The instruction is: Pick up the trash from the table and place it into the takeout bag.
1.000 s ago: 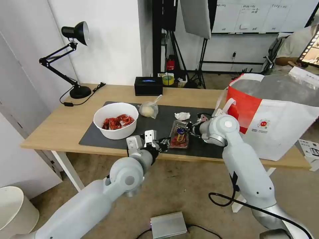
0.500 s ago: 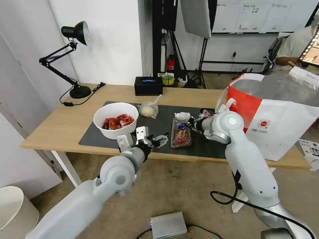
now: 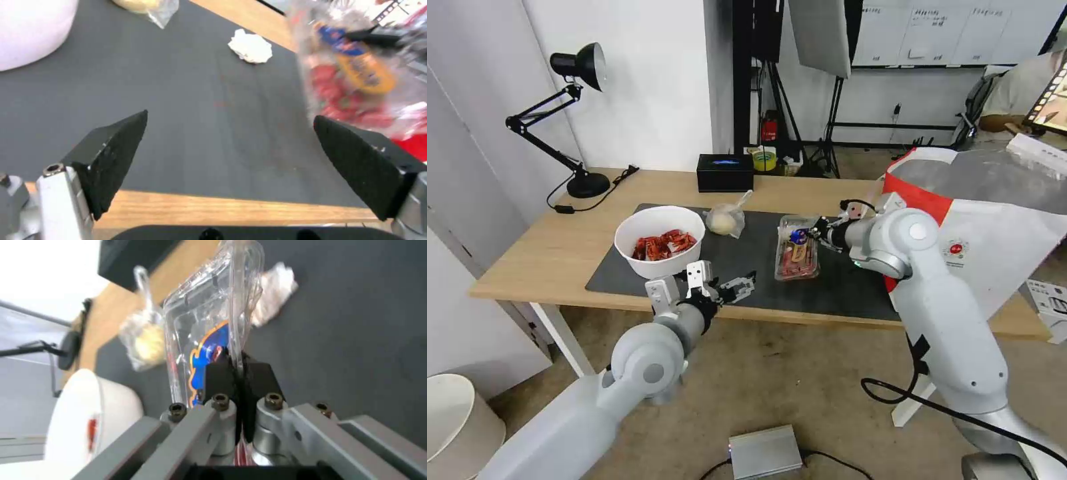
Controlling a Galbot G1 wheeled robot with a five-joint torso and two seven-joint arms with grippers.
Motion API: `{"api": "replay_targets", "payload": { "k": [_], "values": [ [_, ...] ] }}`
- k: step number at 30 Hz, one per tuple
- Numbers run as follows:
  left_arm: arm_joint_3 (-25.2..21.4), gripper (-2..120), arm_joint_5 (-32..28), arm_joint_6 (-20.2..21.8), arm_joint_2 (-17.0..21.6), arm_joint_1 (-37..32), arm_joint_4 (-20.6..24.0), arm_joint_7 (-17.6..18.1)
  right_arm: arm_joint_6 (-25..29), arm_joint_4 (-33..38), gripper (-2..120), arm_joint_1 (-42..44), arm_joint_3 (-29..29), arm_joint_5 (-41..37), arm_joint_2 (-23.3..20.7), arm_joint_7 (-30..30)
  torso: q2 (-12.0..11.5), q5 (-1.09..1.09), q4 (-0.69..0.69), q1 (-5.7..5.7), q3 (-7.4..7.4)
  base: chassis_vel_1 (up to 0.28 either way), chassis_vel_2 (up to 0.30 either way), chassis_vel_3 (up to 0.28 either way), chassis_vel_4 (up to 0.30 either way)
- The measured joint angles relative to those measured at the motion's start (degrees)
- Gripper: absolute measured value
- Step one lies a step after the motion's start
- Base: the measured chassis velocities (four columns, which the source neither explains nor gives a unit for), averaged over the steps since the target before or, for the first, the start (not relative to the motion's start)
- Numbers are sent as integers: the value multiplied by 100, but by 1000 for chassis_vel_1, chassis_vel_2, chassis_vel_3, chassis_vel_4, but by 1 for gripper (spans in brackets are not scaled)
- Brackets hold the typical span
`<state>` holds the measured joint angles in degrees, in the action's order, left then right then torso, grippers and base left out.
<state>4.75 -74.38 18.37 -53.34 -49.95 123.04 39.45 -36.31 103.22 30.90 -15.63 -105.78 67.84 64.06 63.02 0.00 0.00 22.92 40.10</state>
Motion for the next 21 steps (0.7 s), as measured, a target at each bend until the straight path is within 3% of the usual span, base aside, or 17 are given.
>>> {"api": "replay_targets", "payload": {
  "k": [10, 21],
  "values": [
    [-428, 100, 48, 6, 128, -385, 247, -55, 200, 579, 0, -313, -228, -448, -344, 302, 1, 0, 0, 0, 0, 0, 0, 0, 0],
    [-1018, 100, 276, -1, 312, -1037, 621, -135, 347, 763, 0, -707, -349, -725, -575, 460, 1, -1, -2, 0, 0, 0, 0, 0, 0]
  ]
}}
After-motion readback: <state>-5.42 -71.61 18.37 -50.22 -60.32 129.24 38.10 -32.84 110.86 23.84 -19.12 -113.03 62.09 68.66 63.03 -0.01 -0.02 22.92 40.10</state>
